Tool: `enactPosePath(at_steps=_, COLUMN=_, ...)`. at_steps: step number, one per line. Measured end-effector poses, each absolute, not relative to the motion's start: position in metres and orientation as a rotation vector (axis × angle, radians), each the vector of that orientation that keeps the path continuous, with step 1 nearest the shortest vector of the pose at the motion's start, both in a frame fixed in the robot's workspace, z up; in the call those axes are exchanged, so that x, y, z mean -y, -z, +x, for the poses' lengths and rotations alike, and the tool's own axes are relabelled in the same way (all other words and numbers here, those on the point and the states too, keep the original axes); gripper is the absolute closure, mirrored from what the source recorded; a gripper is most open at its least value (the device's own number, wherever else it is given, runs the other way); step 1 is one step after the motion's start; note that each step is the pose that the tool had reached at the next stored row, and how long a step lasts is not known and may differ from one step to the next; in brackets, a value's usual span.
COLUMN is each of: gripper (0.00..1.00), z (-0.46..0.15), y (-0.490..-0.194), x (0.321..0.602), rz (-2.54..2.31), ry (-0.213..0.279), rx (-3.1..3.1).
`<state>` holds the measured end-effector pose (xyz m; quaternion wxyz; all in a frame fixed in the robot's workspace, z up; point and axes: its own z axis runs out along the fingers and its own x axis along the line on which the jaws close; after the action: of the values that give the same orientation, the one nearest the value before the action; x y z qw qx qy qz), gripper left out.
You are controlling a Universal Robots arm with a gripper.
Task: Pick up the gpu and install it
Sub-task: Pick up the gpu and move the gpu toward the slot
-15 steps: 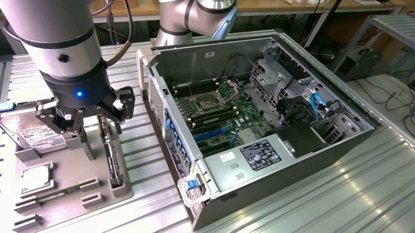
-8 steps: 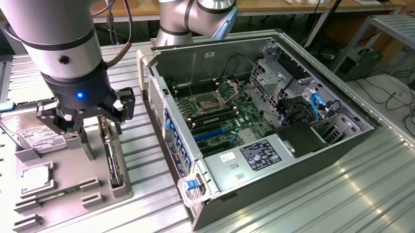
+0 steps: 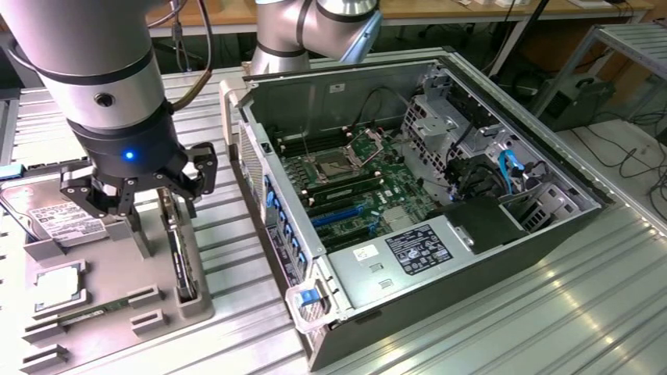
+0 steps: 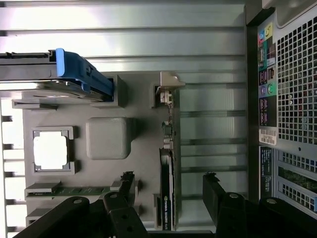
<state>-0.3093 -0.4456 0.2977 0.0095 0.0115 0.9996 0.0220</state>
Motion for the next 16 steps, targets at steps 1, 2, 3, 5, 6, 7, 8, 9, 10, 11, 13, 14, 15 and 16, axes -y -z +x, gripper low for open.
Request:
enactPosePath(at_steps=1, gripper=0.34, z=-0.3093, y=-0.2972, x=0.4456, rz=0.036, ry=-0.069, rx=-3.122)
enactPosePath(at_steps=2, gripper=0.34, z=-0.3093, y=-0.2969, x=0.4456, rz=0.036, ry=-0.069, rx=-3.122)
enactPosePath(at_steps=3, gripper=0.34, z=-0.3093, y=-0.2965, x=0.4456, rz=0.036, ry=-0.068, rx=-3.122)
enactPosePath(at_steps=5, gripper=0.34, z=-0.3093, y=-0.296, x=0.4456, rz=0.036, ry=-0.068, rx=-3.122)
enactPosePath(at_steps=6, gripper=0.34, z=-0.3093, y=-0.2957, x=0.4456, rz=0.036, ry=-0.068, rx=-3.122)
enactPosePath(at_steps=7, gripper=0.34, z=-0.3093, y=-0.2953, x=0.4456, rz=0.036, ry=-0.069, rx=-3.122)
enactPosePath(at_steps=8, gripper=0.34, z=-0.3093, y=-0.2949, x=0.4456, rz=0.036, ry=-0.069, rx=-3.122)
enactPosePath(at_steps=9, gripper=0.34, z=-0.3093, y=-0.2947, x=0.4456, rz=0.036, ry=-0.068, rx=-3.122)
enactPosePath(at_steps=10, gripper=0.34, z=-0.3093, y=-0.2943, x=0.4456, rz=0.036, ry=-0.068, rx=-3.122)
enactPosePath(at_steps=11, gripper=0.34, z=-0.3093, y=-0.2941, x=0.4456, rz=0.036, ry=-0.069, rx=-3.122)
enactPosePath(at_steps=13, gripper=0.34, z=-0.3093, y=-0.2936, x=0.4456, rz=0.036, ry=-0.068, rx=-3.122)
enactPosePath(at_steps=14, gripper=0.34, z=-0.3093, y=-0.2935, x=0.4456, rz=0.036, ry=-0.068, rx=-3.122)
enactPosePath(at_steps=15, gripper=0.34, z=-0.3093, y=-0.2934, x=0.4456, rz=0.036, ry=-0.068, rx=-3.122)
enactPosePath(at_steps=16, gripper=0.34, z=-0.3093, y=-0.2932, x=0.4456, rz=0.036, ry=-0.068, rx=-3.122)
